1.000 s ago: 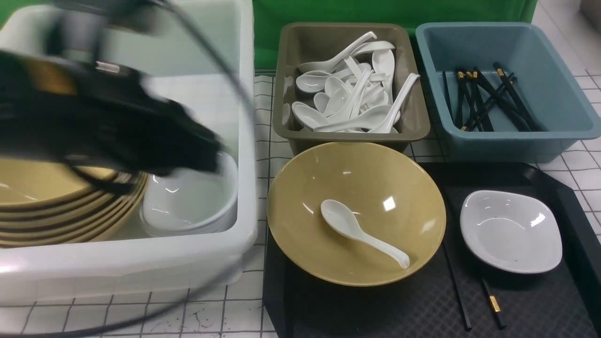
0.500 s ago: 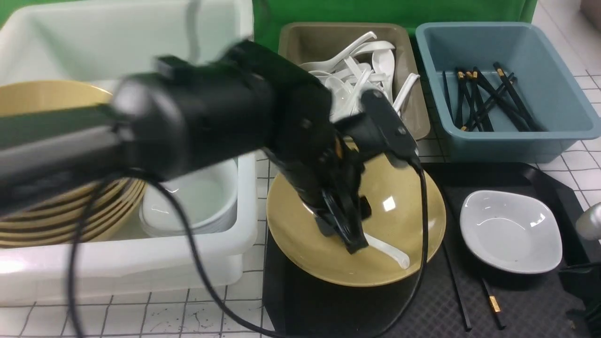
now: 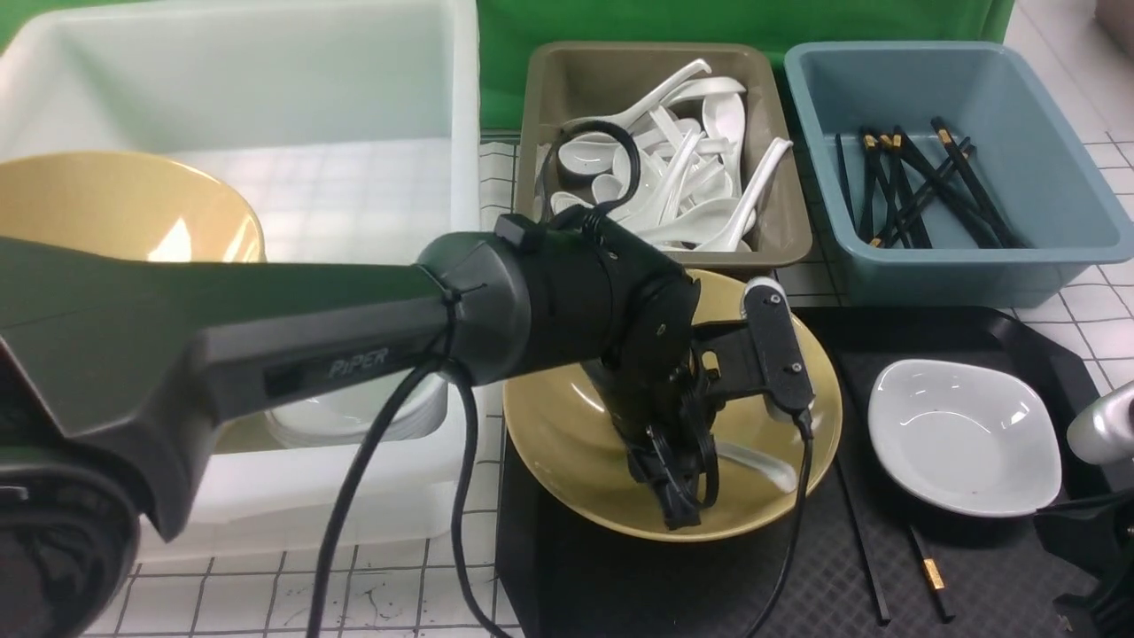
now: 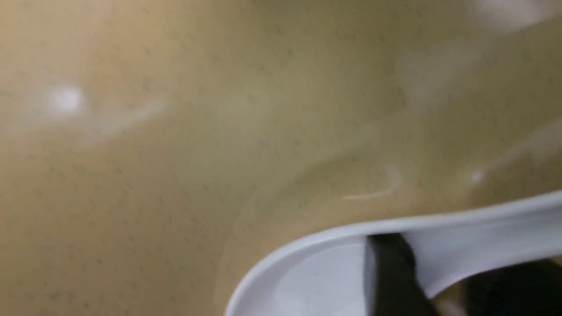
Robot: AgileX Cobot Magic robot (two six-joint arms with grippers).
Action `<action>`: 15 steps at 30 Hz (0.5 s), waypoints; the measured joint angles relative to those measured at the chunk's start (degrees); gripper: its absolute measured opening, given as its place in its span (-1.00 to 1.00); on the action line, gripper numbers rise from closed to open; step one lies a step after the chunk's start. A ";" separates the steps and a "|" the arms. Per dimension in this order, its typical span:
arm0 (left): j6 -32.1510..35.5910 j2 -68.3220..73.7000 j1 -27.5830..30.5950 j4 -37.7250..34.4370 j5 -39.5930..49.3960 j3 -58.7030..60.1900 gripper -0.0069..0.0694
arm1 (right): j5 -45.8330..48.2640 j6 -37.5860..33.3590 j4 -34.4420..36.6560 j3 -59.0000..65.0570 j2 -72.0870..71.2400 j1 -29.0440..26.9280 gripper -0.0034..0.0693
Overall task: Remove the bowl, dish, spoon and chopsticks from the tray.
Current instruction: Use the left arm to grab the soup spoon in the middle, then use the left arm to put the soup spoon into the small storage box in the middle
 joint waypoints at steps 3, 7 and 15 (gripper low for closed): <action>-1.75 -0.50 0.00 -2.39 -1.13 -0.34 -0.71 | -0.02 0.00 0.00 0.00 0.00 0.00 -0.80; -6.09 -2.92 0.29 -4.79 -0.51 -3.68 -0.81 | -0.02 0.17 0.00 0.00 0.00 0.00 -0.80; -9.69 -4.03 6.73 -7.53 -8.79 -16.88 -0.82 | -0.18 0.17 0.13 0.00 0.00 0.00 -0.80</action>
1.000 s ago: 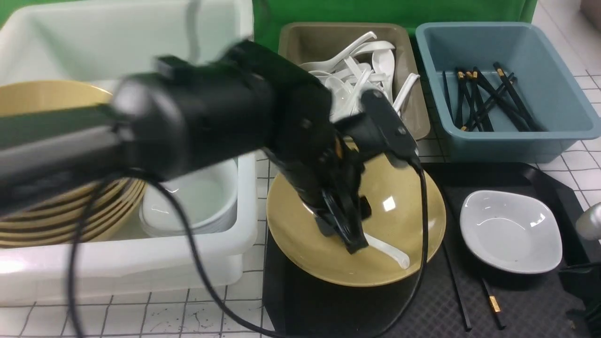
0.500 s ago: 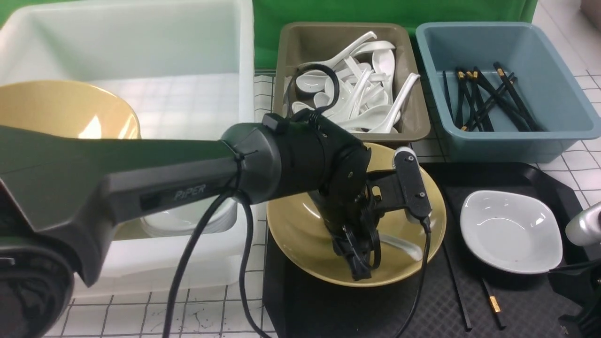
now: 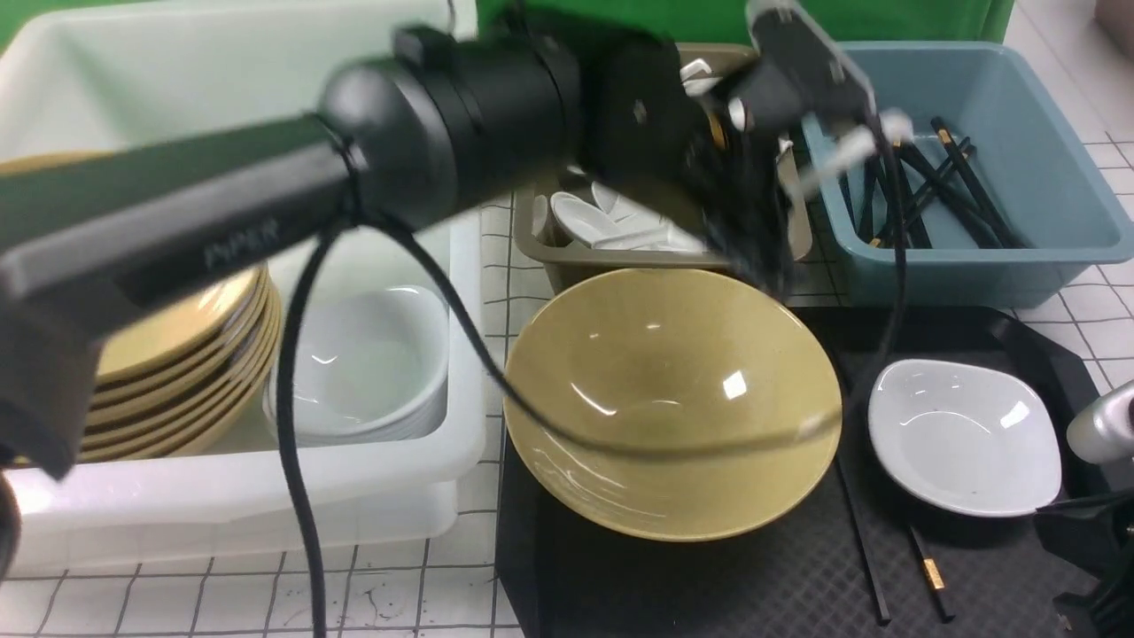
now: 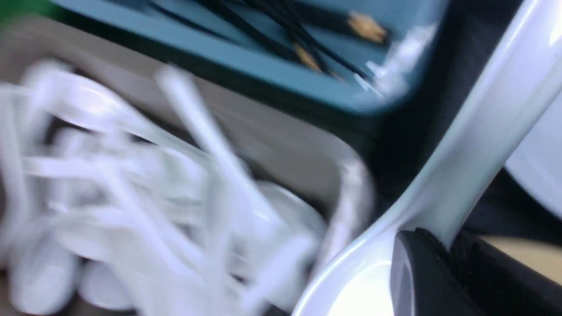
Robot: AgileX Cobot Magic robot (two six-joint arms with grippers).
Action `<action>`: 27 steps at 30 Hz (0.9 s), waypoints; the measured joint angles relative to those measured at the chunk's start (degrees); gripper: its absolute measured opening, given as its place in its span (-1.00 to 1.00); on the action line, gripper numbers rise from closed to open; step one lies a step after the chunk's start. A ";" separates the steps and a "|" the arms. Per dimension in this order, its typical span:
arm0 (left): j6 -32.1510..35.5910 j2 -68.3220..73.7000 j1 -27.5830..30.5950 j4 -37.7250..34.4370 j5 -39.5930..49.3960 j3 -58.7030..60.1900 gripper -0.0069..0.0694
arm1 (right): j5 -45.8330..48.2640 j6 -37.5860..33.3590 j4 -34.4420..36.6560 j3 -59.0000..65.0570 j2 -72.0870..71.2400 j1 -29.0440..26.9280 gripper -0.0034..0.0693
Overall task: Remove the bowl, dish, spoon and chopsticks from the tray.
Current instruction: Use the left arm to put the soup spoon into the small storage box in the middle, then use the left arm to grab the yellow noodle bowl on the left
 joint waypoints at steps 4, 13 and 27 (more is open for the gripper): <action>-4.56 3.05 4.98 -2.48 -11.81 -1.10 -0.82 | -0.33 0.05 1.19 0.00 0.00 0.00 -0.80; -9.49 12.74 8.61 -4.65 -18.98 -1.12 -0.72 | -0.73 0.06 2.46 0.00 0.00 0.00 -0.80; -9.49 0.94 4.44 3.72 27.20 -6.28 0.42 | -1.01 0.00 2.68 0.00 0.00 0.00 -0.80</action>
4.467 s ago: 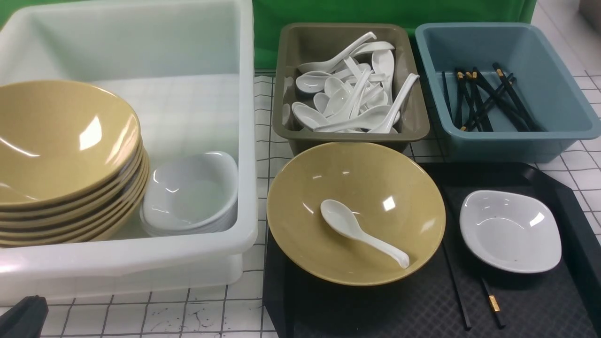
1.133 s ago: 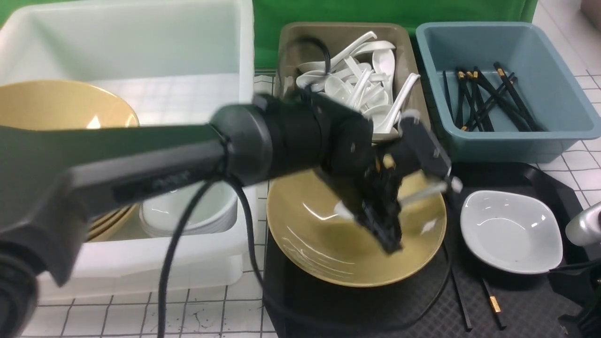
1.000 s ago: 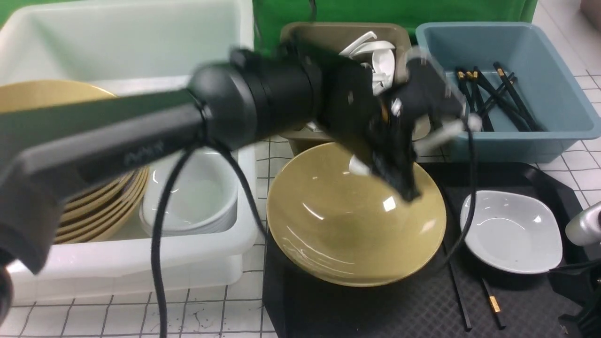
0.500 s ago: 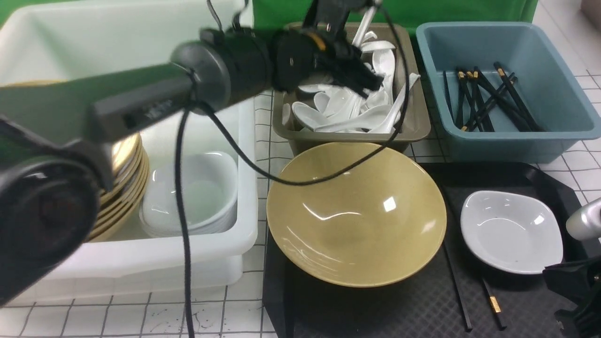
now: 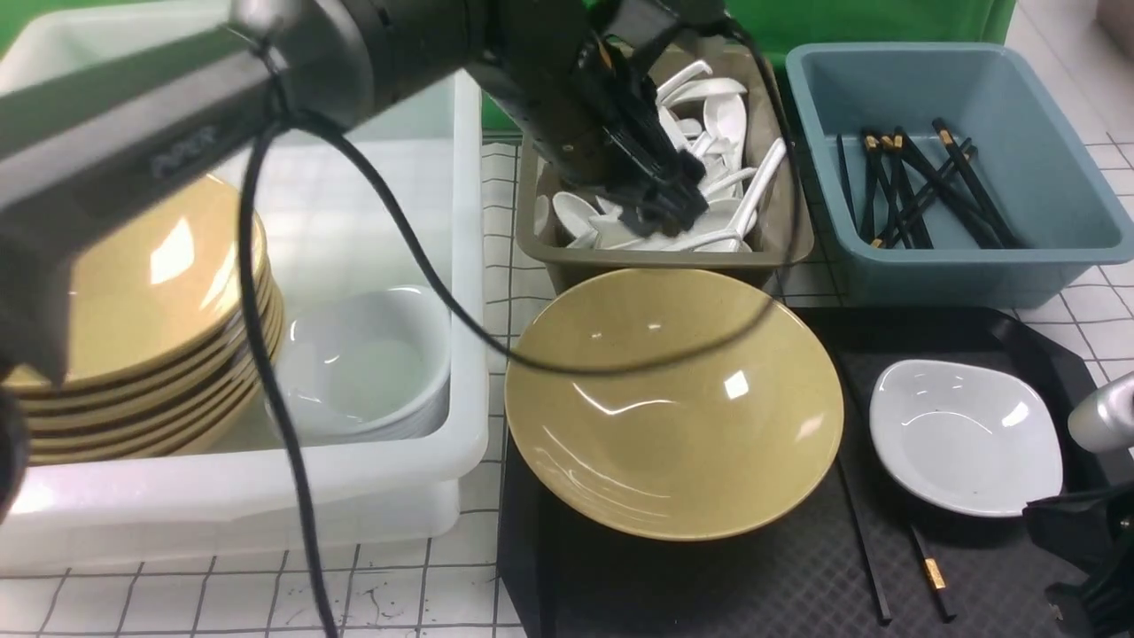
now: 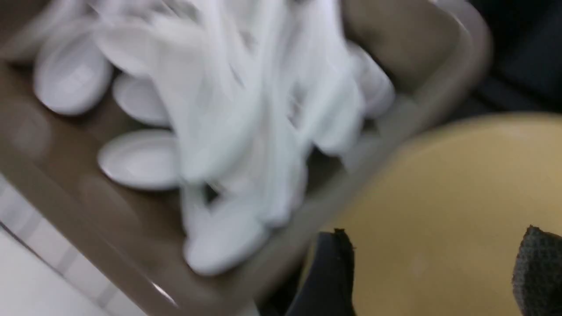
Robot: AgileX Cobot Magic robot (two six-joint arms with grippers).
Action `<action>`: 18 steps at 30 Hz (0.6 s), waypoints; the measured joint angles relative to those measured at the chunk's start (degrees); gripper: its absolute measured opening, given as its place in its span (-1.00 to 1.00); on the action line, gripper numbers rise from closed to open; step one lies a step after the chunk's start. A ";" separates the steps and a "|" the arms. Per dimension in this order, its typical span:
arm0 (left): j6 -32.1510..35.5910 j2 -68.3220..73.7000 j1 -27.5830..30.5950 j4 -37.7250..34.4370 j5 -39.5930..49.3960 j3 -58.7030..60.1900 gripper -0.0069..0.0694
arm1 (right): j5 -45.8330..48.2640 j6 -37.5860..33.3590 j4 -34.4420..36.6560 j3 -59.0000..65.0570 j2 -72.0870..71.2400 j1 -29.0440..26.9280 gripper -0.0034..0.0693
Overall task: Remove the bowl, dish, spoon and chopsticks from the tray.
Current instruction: Use the left arm to grab the yellow noodle bowl on the left
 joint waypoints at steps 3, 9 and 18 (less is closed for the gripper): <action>-1.85 1.79 -1.37 2.72 4.21 0.00 0.43 | -0.17 0.00 0.12 0.00 0.00 0.00 -0.80; -8.23 6.87 -1.56 9.73 6.20 0.00 0.43 | -0.36 0.00 0.22 0.00 0.00 0.00 -0.79; -12.17 9.98 -1.50 13.08 6.96 0.00 0.41 | -0.36 0.00 0.39 0.00 0.00 0.00 -0.78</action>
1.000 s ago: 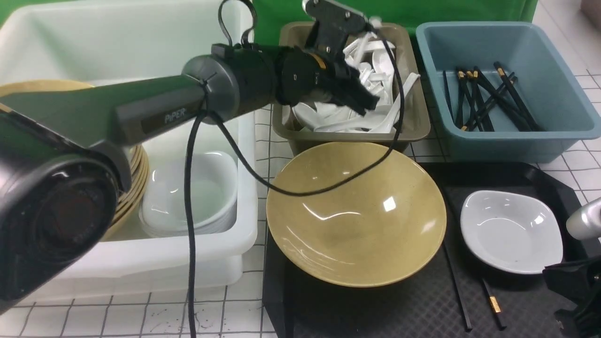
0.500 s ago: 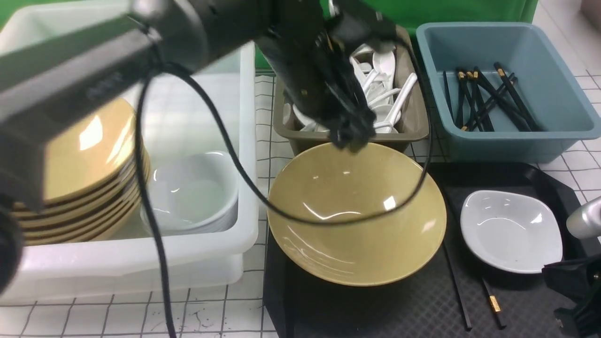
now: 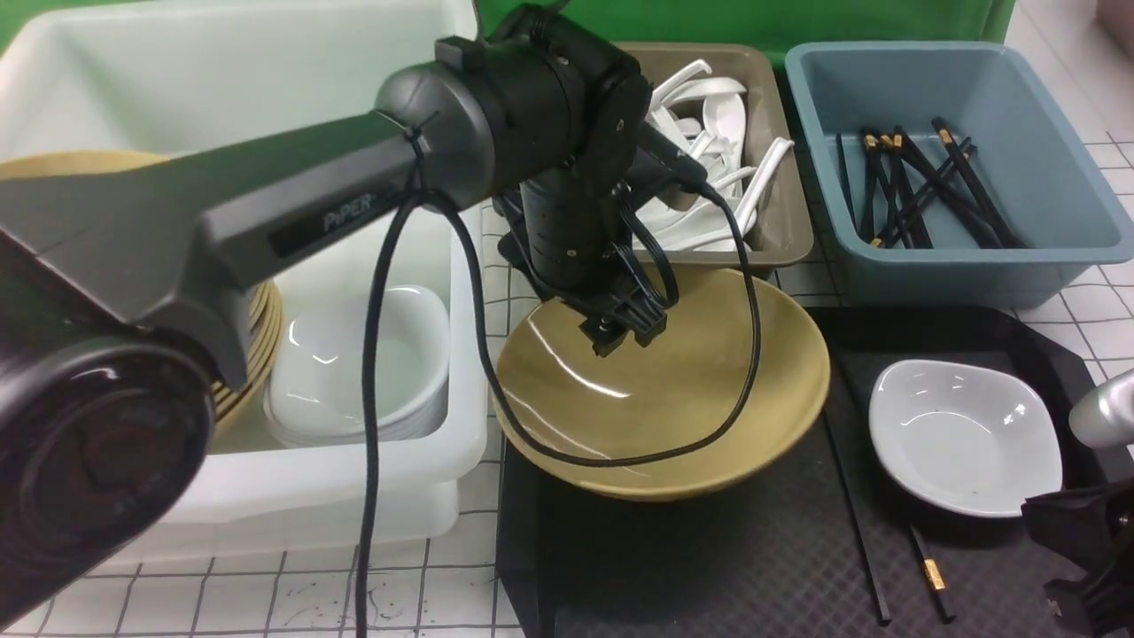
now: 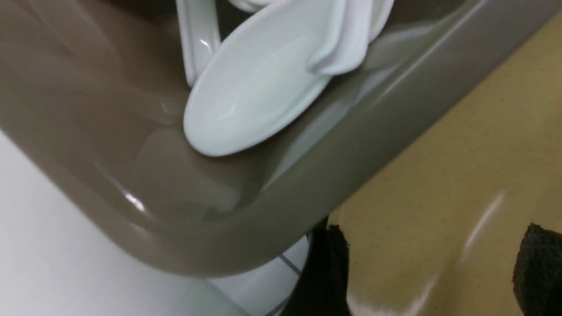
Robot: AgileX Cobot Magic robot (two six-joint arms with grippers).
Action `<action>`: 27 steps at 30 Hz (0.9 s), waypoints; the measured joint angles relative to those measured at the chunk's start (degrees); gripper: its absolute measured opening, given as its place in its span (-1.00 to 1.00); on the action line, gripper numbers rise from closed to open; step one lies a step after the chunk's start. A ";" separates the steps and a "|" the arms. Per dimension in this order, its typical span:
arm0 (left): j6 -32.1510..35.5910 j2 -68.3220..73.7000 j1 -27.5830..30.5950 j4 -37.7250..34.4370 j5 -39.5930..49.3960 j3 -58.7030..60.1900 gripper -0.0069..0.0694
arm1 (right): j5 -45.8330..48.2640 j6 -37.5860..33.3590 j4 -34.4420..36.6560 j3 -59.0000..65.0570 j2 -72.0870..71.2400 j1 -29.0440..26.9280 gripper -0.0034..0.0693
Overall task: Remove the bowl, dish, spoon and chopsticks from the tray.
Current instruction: Use the left arm to grab the yellow noodle bowl on the left
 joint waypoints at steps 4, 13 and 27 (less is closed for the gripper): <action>-0.04 1.54 0.21 -5.16 2.46 0.00 0.27 | 0.00 0.00 0.00 0.00 0.00 0.00 -0.78; -1.09 -0.55 0.03 -8.88 6.25 -2.11 0.07 | -0.13 0.00 0.00 0.00 0.00 0.00 -0.77; 1.70 1.23 0.03 -12.86 7.65 -5.75 0.41 | -0.18 0.00 0.00 0.00 0.00 0.00 -0.77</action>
